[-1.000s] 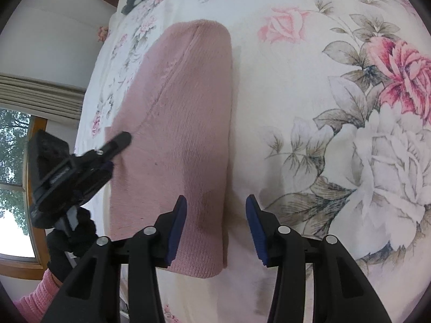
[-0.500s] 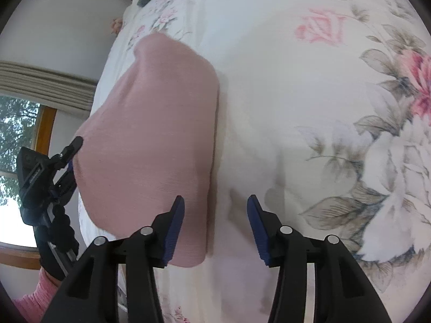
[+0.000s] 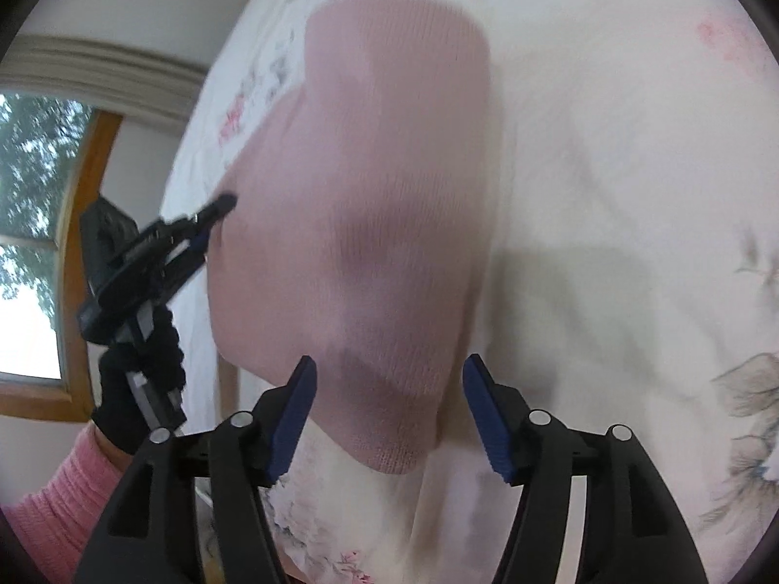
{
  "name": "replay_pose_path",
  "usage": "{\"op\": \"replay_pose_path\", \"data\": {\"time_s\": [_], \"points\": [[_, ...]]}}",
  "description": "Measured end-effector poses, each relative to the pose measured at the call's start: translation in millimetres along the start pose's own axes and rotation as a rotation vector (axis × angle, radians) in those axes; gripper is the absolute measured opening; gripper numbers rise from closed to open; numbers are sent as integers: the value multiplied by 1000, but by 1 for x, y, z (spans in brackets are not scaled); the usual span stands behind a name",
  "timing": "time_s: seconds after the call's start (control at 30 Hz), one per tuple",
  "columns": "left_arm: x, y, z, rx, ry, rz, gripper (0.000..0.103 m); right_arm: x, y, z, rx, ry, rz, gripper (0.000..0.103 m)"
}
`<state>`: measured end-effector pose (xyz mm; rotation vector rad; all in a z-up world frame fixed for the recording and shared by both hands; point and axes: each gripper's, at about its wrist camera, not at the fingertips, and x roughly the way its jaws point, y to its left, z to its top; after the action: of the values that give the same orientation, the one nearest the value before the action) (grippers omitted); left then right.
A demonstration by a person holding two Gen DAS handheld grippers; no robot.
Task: Fold small clothes
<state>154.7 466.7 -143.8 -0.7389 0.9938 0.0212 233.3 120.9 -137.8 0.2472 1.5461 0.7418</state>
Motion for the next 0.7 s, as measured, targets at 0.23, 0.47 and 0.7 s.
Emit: {"op": "replay_pose_path", "data": {"time_s": [0.23, 0.47, 0.7], "points": [[17, 10, -4, 1, 44, 28, 21, 33, -4, 4, 52, 59, -38, 38], [-25, -5, -17, 36, 54, 70, 37, 28, -2, 0, 27, 60, -26, 39], [-41, -31, -68, 161, 151, 100, 48, 13, -5, -8, 50, 45, -1, 39]]}}
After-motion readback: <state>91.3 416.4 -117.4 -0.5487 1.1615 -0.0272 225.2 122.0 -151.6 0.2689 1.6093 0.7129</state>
